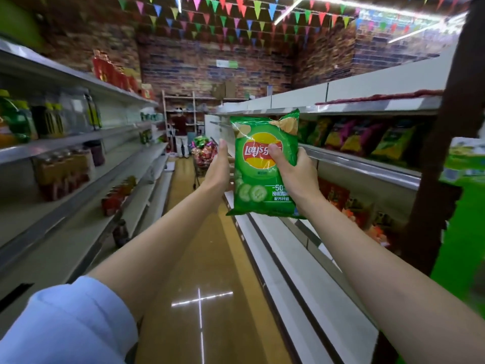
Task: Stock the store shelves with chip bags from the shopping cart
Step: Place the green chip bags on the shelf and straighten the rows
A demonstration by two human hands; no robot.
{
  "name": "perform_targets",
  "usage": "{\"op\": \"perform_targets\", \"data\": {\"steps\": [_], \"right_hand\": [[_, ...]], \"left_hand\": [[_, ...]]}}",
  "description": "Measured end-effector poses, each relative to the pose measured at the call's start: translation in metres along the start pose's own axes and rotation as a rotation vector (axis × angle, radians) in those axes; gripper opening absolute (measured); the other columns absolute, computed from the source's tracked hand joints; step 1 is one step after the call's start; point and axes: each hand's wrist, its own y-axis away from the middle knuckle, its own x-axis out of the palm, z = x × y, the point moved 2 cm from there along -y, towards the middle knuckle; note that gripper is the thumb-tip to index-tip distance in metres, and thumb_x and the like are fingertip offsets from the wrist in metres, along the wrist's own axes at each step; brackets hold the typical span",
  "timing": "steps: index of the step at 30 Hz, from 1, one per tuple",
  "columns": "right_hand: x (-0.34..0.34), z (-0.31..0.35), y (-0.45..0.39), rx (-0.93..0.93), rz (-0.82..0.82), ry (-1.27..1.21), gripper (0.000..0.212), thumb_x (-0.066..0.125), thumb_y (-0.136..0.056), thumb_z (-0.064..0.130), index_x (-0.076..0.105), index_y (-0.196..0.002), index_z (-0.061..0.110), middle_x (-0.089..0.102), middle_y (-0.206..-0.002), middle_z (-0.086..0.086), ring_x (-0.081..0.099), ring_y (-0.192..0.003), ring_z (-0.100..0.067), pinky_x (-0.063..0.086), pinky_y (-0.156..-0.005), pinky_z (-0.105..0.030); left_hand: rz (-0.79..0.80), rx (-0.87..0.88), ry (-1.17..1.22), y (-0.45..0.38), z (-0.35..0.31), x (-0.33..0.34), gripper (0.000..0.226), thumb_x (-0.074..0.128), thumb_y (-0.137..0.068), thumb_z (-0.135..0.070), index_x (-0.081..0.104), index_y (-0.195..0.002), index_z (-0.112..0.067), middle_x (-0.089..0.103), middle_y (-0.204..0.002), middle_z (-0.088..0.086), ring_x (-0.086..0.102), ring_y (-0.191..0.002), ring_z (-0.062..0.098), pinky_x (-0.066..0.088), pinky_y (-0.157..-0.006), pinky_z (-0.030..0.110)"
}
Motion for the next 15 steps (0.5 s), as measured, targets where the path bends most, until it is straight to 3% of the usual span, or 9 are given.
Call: {"op": "perform_targets", "data": {"steps": [3,6,10,13,15], "right_hand": [[0.009,-0.020,-0.043,-0.026,0.014,0.033,0.033,0.062,-0.087,0.052,0.053,-0.100,0.024,0.066,-0.098,0.004,0.067,-0.090,-0.016,0.056,-0.084,-0.038],[0.022,-0.042,-0.082,-0.034,0.046,0.052,0.031,0.062,-0.087,0.052,0.052,-0.097,0.025,0.066,-0.096,0.004,0.067,-0.090,-0.016,0.056,-0.081,-0.036],[0.043,-0.073,-0.126,-0.014,0.063,0.030,0.036,0.061,-0.088,0.051,0.053,-0.105,0.020,0.066,-0.102,0.001,0.066,-0.090,-0.014,0.053,-0.072,-0.023],[0.062,-0.100,-0.158,0.009,0.080,0.000,0.038,0.060,-0.089,0.049,0.053,-0.111,0.019,0.065,-0.101,0.004,0.065,-0.085,-0.008,0.050,-0.062,-0.013],[0.076,-0.122,-0.181,0.030,0.074,-0.013,0.038,0.061,-0.088,0.050,0.053,-0.110,0.019,0.067,-0.103,0.003,0.067,-0.088,-0.011,0.054,-0.070,-0.021]], "left_hand": [[-0.021,-0.015,-0.006,-0.047,0.006,0.006,0.073,0.013,-0.098,-0.060,0.049,-0.128,-0.003,0.061,-0.104,0.013,0.058,-0.079,0.017,0.046,-0.062,0.027],[-0.055,-0.039,-0.014,-0.089,0.017,0.008,0.074,0.014,-0.097,-0.063,0.054,-0.124,-0.006,0.062,-0.117,0.015,0.059,-0.090,0.021,0.046,-0.065,0.027],[-0.090,-0.070,0.018,-0.139,0.037,0.008,0.063,0.015,-0.098,-0.058,0.054,-0.108,-0.010,0.062,-0.087,0.003,0.058,-0.070,0.010,0.048,-0.048,0.018],[-0.104,-0.073,0.031,-0.184,0.052,0.005,0.070,0.016,-0.098,-0.060,0.054,-0.118,-0.005,0.061,-0.098,0.008,0.057,-0.077,0.014,0.045,-0.061,0.025],[-0.107,-0.073,0.035,-0.217,0.064,0.002,0.072,0.016,-0.097,-0.061,0.054,-0.120,-0.004,0.059,-0.102,0.009,0.056,-0.080,0.016,0.043,-0.064,0.027]]}}
